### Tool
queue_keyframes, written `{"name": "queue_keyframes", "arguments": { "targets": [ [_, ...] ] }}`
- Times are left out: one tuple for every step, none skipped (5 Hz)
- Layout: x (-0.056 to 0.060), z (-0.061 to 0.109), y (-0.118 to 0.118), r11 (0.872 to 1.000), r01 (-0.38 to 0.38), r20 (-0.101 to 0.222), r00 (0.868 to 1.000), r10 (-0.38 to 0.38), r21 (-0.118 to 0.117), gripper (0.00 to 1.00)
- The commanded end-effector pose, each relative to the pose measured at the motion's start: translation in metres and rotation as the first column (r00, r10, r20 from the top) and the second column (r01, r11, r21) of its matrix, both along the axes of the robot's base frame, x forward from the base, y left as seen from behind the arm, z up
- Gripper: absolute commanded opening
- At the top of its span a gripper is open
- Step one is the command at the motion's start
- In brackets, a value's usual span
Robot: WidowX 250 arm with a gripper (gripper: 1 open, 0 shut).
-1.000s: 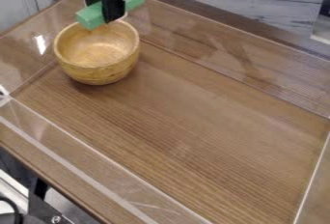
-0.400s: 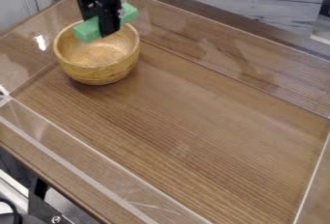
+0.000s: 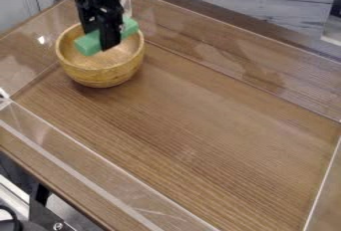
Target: Put the green block in the brown bowl
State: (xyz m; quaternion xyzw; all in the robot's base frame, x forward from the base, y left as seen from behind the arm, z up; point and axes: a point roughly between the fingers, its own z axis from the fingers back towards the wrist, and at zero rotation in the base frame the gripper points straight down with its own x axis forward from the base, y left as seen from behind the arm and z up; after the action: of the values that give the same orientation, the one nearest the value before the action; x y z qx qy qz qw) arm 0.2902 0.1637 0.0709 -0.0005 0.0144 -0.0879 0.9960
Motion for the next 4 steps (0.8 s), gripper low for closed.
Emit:
{"name": "queue_keyframes", "arguments": {
  "targets": [
    [0.0024, 0.0061, 0.0087, 1.0, -0.012, 0.04, 0.999, 0.01, 0.028, 0.0],
    [0.0047, 0.0009, 0.0112, 1.0, -0.014, 0.042, 0.999, 0.013, 0.028, 0.0],
    [0.0067, -0.0031, 0.0133, 1.0, -0.017, 0.045, 0.999, 0.016, 0.024, 1.0],
    [0.0078, -0.0039, 0.0145, 1.0, -0.021, 0.049, 0.999, 0.02, 0.016, 1.0]
  ]
}}
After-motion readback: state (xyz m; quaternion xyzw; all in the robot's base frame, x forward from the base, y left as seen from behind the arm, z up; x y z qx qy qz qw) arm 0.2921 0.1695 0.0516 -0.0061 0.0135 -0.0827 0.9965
